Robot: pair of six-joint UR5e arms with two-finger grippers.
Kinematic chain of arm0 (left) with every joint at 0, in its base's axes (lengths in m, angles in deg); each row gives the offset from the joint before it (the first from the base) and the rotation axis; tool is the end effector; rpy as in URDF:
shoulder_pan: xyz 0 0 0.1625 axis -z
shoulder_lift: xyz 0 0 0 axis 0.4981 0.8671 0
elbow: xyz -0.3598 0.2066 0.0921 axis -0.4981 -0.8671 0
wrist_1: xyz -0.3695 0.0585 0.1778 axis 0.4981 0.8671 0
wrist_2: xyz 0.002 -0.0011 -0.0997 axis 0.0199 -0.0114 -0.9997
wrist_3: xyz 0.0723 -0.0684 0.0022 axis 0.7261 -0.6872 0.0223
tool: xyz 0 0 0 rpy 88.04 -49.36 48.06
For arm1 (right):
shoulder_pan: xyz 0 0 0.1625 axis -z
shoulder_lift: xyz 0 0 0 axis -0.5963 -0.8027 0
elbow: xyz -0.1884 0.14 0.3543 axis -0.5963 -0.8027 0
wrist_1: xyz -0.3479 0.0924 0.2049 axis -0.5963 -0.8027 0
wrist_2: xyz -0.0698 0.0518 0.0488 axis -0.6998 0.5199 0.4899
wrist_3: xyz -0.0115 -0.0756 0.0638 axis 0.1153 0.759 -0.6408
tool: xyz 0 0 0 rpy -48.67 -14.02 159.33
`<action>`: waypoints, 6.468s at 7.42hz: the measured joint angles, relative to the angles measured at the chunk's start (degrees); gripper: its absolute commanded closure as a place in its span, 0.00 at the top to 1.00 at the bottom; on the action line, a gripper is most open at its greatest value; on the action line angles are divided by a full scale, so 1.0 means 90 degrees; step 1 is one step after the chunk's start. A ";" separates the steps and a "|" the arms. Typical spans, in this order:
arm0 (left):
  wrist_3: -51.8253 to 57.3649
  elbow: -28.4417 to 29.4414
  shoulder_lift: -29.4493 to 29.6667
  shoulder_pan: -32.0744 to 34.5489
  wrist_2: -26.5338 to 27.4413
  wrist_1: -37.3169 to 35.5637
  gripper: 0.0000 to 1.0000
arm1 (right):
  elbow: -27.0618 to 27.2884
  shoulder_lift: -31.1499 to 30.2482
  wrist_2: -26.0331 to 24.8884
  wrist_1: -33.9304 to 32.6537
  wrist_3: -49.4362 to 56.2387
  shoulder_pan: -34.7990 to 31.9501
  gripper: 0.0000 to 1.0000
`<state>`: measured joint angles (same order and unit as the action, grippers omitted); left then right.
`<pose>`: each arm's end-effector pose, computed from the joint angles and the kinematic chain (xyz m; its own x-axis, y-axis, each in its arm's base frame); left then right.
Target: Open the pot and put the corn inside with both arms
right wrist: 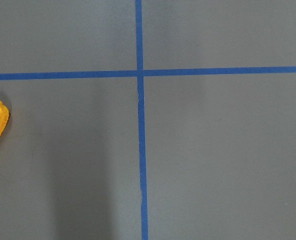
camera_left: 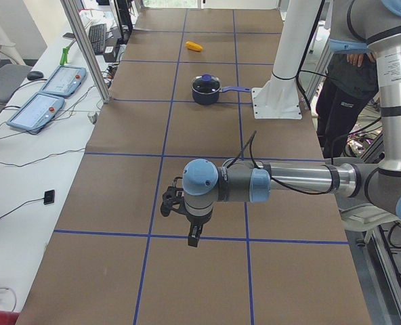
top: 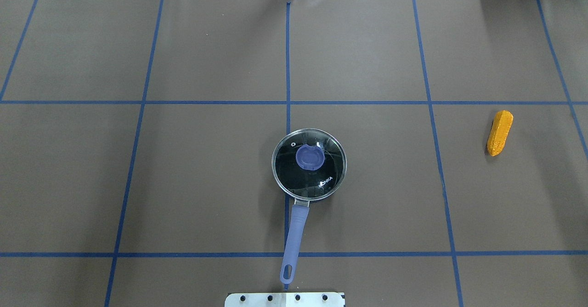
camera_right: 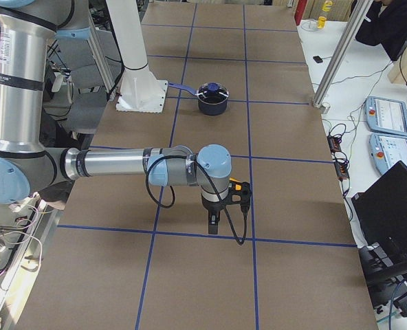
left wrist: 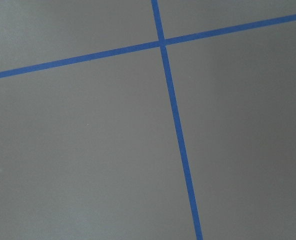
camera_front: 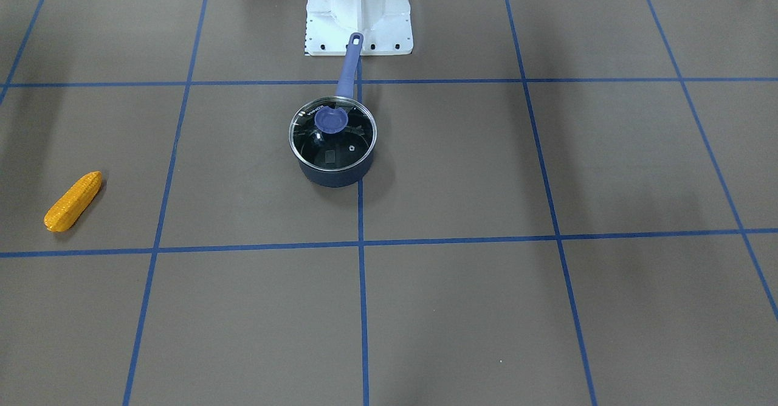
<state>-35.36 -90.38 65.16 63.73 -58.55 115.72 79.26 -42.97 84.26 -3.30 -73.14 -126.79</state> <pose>-0.0880 -0.3960 0.6311 0.7004 0.1927 -0.6872 -0.1062 0.9803 0.1666 0.0686 -0.4251 0.6170 0.7459 0.0366 0.6651 -0.0604 0.9981 0.0128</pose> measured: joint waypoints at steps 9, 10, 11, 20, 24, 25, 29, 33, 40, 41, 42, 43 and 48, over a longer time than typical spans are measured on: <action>-0.0067 0.0825 0.1055 -0.0009 -0.0527 0.2288 0.98 | -0.0315 0.0367 -0.0025 0.2458 -0.0495 0.0120 1.00; -0.0209 0.0844 0.1206 -0.0221 -0.0665 0.2623 0.98 | -0.0317 0.0609 0.0037 0.2527 -0.0871 0.0267 1.00; -0.0677 0.0812 0.1453 -0.0720 -0.0736 0.2857 0.99 | -0.0316 0.0839 0.0111 0.2558 -0.1240 0.0504 1.00; -0.8305 0.0268 0.5635 -0.6057 0.2284 0.0278 0.99 | -0.0329 0.1086 0.0114 0.2598 -0.1846 0.1148 1.00; -0.9866 0.1346 0.7249 -0.7219 0.3061 -0.0063 0.99 | -0.0341 0.1080 0.0108 0.2598 -0.1852 0.1147 1.00; -1.0050 0.1450 0.7385 -0.7311 0.3113 -0.0101 0.99 | -0.0341 0.1079 0.0107 0.2598 -0.1854 0.1148 1.00; -1.0241 0.1766 0.7578 -0.7636 0.3699 -0.0342 0.83 | -0.0341 0.1079 0.0117 0.2588 -0.1856 0.1149 1.00; -1.0198 0.1753 0.7556 -0.7691 0.3746 -0.0349 0.32 | -0.0342 0.1095 0.0117 0.2588 -0.1856 0.1153 1.00; -0.8799 -0.0770 0.6567 -0.7417 0.3647 -0.1943 0.06 | -0.0342 0.1108 0.0117 0.2592 -0.1856 0.1153 1.00; -0.8152 -0.1318 0.5962 -0.7123 0.3505 -0.2033 0.06 | -0.0342 0.1109 0.0119 0.2592 -0.1856 0.1153 1.00; -0.7455 -0.1704 0.5349 -0.6720 0.3217 -0.2019 0.06 | -0.0342 0.1107 0.0123 0.2594 -0.1856 0.1156 1.00; -0.6694 -0.1971 0.4655 -0.6263 0.2866 -0.1835 0.06 | -0.0342 0.1103 0.0125 0.2596 -0.1856 0.1159 1.00; -0.2673 -0.1780 0.0741 -0.4209 0.1268 0.0966 0.06 | -0.0335 0.1083 0.0136 0.2598 -0.1856 0.1163 1.00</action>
<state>-59.43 -106.40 71.84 25.85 -47.14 124.42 76.24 -33.22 85.49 20.07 -89.84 -116.33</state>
